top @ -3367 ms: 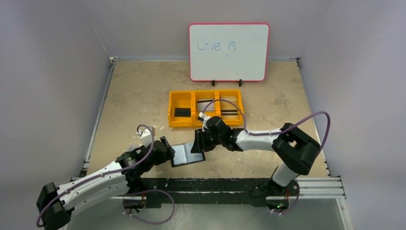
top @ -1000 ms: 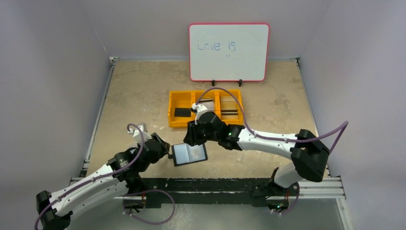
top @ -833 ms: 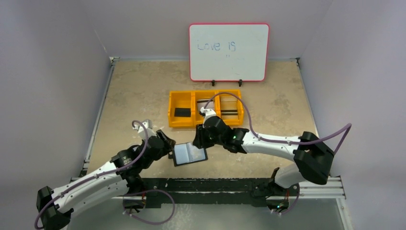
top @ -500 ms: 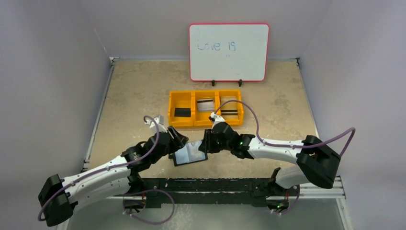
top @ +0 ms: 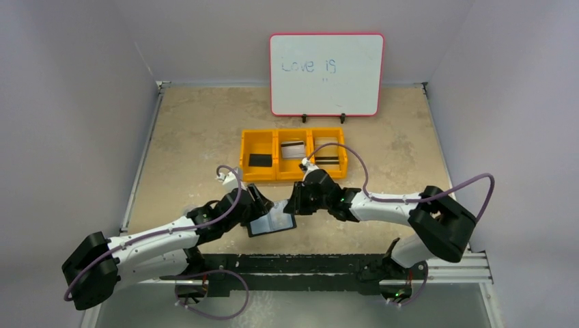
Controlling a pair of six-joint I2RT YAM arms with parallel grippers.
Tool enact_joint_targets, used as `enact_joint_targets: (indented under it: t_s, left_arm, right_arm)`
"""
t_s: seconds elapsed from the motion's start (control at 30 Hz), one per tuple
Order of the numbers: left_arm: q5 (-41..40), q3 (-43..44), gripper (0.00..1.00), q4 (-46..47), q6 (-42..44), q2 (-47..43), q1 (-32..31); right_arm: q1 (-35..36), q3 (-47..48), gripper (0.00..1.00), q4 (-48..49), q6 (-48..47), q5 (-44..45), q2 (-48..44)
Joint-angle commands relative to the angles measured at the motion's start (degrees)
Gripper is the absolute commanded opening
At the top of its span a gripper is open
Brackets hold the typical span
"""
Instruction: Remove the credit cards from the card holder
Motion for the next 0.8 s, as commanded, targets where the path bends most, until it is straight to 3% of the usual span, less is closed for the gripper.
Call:
enact_joint_targets:
  t_s: [0.0,0.53,0.77]
  left_arm:
    - [0.0,-0.5,0.5,2.4,-0.9,-0.5,-0.1]
    - [2.1,-0.7,0.49,2.5,0.7,1.9,-0.1]
    - [3.9,-1.8,0.48,2.8,0.4,4.0,-0.1]
  right_arm:
    - [-0.5,0.8,0.22,1.0,-0.1,-2.7,2.4]
    - [-0.4,4.9,0.21,-4.5,-2.1,-1.1,8.4]
    - [-0.5,4.2,0.1,-4.1,-2.2,-1.4,8.8]
